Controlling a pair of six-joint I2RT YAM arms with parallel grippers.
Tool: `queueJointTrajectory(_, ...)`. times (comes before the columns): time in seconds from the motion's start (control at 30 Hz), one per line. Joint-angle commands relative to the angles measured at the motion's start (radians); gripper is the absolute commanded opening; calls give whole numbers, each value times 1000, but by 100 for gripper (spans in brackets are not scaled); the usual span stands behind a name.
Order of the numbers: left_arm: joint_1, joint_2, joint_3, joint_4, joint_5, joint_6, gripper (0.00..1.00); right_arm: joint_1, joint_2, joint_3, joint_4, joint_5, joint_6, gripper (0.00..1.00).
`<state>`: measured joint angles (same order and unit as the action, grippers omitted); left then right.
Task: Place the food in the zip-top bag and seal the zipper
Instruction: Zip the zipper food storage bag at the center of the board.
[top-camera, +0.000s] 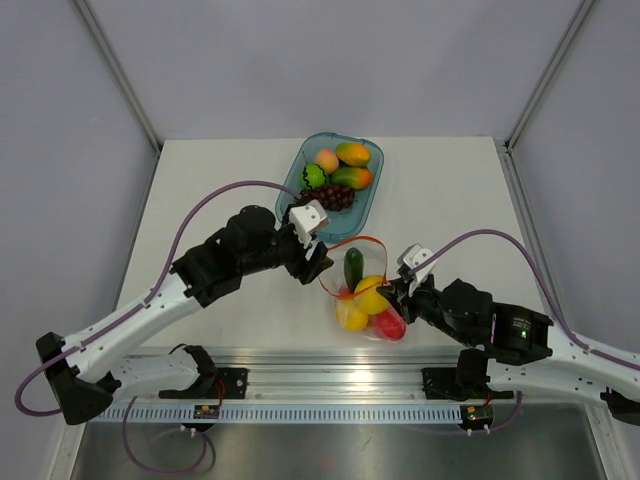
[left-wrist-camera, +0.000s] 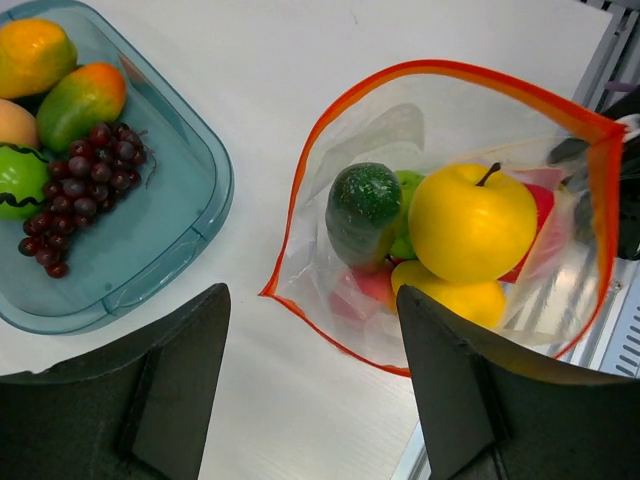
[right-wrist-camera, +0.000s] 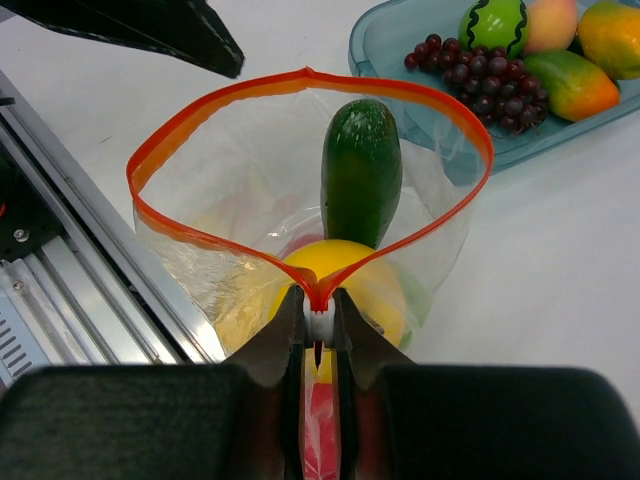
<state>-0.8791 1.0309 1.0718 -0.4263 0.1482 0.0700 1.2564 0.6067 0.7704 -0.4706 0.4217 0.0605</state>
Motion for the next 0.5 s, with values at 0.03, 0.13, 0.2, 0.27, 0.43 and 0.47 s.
queueJointTrajectory(0.03,3,104,69,14,-30,-24,69,-6,27,49,6,-15,9,0)
queueJointTrajectory(0.13,5,152,97,-2,-41,-48,66,-5,50,56,1,-18,7,0)
queueJointTrajectory(0.2,6,187,96,3,-51,-62,61,-5,54,58,-2,-21,9,0)
queueJointTrajectory(0.27,15,216,96,3,-53,-65,57,-5,53,56,-3,-24,9,0)
queueJointTrajectory(0.43,64,236,73,15,-24,-130,45,-5,36,53,-33,-9,24,0)
queueJointTrajectory(0.47,72,233,70,15,-7,-133,38,-5,34,52,-36,-5,24,0)
